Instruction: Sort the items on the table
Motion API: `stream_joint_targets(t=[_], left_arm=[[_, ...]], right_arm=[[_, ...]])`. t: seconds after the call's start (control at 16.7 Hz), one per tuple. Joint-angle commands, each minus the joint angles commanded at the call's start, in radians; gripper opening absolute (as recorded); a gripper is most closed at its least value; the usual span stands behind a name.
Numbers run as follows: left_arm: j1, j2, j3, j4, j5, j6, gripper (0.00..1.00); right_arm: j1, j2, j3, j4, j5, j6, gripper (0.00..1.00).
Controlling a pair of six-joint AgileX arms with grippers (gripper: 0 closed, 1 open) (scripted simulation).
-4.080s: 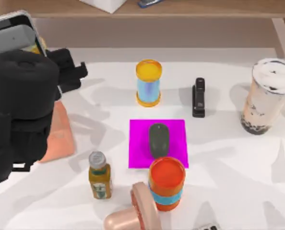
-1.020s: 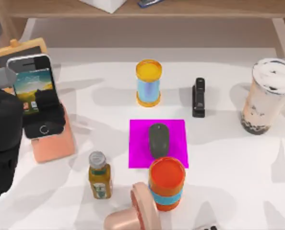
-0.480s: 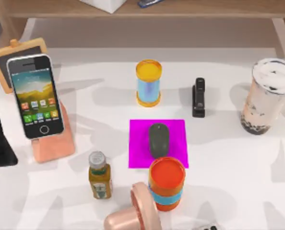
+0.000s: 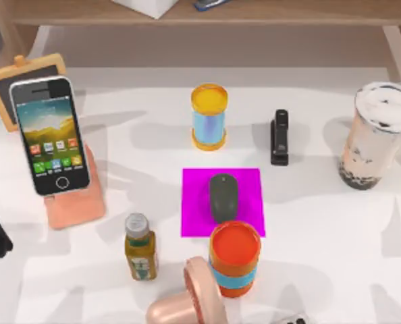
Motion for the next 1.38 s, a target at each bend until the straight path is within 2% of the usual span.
stream_joint_targets(t=[0.3, 0.54, 0.72, 0.96, 1.38], left_arm=[[0.0, 0.0, 0.0, 0.0, 0.0, 0.0, 1.0], [0.0, 0.0, 0.0, 0.0, 0.0, 0.0, 1.0], [0.0, 0.0, 0.0, 0.0, 0.0, 0.0, 1.0], [0.0, 0.0, 0.0, 0.0, 0.0, 0.0, 1.0], [0.0, 0.0, 0.0, 0.0, 0.0, 0.0, 1.0]], right_arm=[[0.002, 0.01, -0.003, 0.01, -0.002, 0.001, 1.0], [0.031, 0.157, -0.04, 0.152, -0.016, 0.014, 1.0], [0.075, 0.377, -0.069, 0.346, -0.014, 0.028, 1.0], [0.156, 0.795, -0.066, 0.678, 0.029, 0.042, 1.0], [0.32, 1.564, 0.082, 1.287, 0.223, 0.053, 1.0]])
